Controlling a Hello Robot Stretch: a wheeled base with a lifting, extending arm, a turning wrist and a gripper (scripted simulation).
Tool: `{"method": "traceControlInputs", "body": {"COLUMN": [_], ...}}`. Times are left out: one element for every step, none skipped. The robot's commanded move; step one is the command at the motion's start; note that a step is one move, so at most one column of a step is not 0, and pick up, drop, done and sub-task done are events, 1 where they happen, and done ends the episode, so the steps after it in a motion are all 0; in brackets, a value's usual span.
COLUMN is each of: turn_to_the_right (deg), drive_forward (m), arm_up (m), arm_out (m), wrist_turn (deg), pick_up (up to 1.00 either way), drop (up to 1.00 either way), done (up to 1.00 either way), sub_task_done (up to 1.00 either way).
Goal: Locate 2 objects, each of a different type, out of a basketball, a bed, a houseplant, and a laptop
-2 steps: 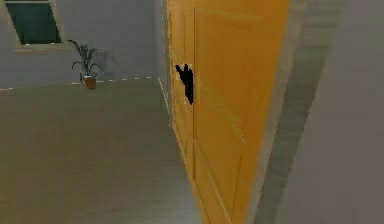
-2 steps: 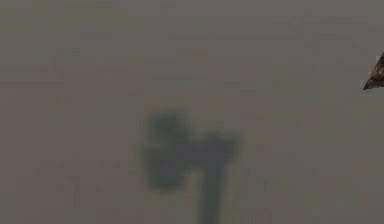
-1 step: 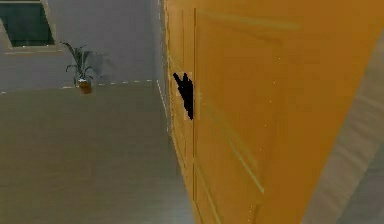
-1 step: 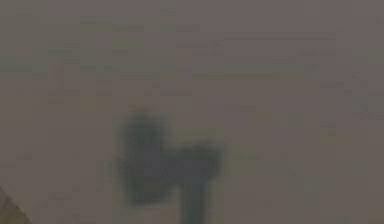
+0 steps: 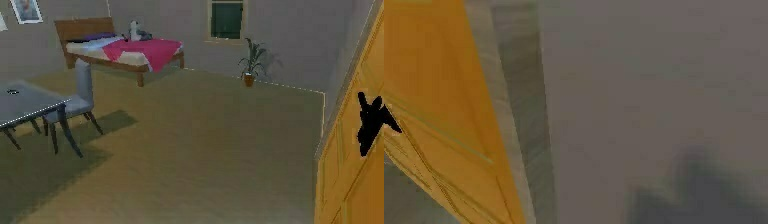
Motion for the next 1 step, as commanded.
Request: {"method": "traceControlInputs", "body": {"turn_to_the_right": [-45.0], "drive_forward": [0.00], "arm_up": [0.00], "arm_out": [0.00], "wrist_turn": [0.0], "pick_up": [0.00], "drop": [0.00], "done": [0.00], "sub_task_done": [0.00]}}
